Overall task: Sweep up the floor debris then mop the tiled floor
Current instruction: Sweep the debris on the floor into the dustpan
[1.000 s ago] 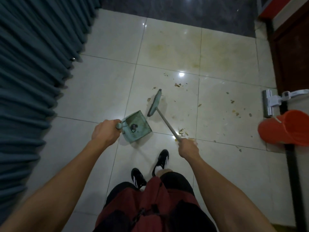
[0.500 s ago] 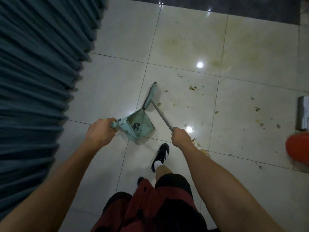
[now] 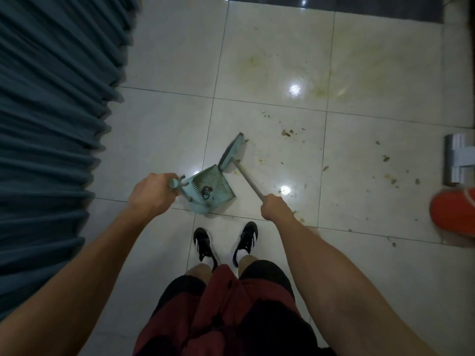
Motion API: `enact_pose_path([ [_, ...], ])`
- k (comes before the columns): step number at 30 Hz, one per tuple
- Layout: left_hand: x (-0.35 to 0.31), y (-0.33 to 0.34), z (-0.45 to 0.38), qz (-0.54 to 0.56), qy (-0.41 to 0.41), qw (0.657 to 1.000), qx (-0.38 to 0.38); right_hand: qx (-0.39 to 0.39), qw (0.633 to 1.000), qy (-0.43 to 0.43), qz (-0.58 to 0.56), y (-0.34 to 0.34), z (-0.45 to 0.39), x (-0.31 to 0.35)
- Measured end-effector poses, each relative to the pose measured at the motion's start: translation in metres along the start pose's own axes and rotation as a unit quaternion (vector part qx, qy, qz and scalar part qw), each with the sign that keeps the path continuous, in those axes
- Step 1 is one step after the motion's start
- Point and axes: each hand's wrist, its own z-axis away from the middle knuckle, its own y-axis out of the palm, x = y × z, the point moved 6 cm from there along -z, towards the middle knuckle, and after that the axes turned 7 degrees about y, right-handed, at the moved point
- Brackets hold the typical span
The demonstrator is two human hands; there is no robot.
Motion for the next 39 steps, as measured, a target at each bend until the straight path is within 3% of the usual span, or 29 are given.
enact_pose_path([
  [12, 0.034, -0.001, -0.022, -0.048, 0.114, 0.992, 0.025, -0.032, 0.995, 0.087, -0.045, 0.06, 0.049, 0.008],
  [18, 0.022, 0.007, -0.017, -0.068, 0.14, 0.987, 0.029, -0.043, 0.99, 0.121, -0.064, 0.08, 0.07, -0.02],
  [39, -0.172, 0.12, 0.082, -0.176, 0.275, 0.945, 0.021, -0.043, 0.957, 0.233, -0.166, 0.178, 0.156, -0.283],
])
